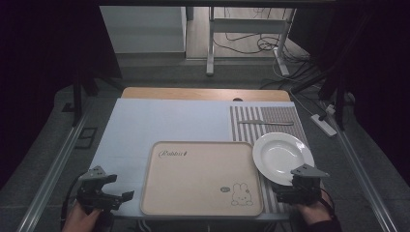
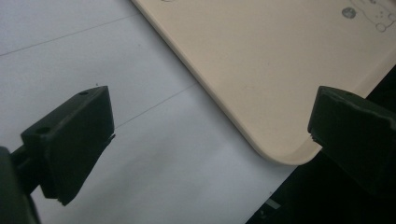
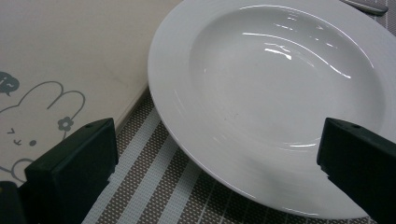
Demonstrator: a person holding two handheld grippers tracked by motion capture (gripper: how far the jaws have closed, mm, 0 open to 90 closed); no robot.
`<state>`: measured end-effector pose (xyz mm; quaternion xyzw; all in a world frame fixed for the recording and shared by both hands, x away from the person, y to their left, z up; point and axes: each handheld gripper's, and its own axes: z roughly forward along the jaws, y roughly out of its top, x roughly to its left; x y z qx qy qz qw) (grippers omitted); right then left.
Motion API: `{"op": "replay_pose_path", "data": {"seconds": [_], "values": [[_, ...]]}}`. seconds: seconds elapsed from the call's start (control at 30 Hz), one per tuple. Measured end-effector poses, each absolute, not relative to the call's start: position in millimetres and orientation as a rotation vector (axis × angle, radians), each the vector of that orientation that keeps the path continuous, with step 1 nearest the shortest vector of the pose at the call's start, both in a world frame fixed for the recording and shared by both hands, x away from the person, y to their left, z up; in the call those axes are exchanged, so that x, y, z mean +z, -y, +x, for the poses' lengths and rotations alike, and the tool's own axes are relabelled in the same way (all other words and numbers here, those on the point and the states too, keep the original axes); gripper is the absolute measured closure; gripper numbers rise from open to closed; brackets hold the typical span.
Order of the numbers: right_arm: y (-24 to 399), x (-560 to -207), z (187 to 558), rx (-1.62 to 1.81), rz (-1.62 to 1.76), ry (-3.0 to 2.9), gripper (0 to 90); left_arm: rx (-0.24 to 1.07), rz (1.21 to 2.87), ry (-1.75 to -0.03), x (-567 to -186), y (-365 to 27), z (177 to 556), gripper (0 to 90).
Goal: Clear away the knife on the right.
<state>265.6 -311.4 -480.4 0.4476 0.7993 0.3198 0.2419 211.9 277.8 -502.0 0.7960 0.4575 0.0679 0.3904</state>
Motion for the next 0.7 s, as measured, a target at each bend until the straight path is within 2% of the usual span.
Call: {"op": "replay_pose_path", "data": {"seconds": [0.7], "values": [[311.9, -480.5, 267.7, 0.883, 1.232, -2.217, 0.0, 0.181, 2.03, -1.168, -502.0, -277.1, 211.6, 1.4]]}}
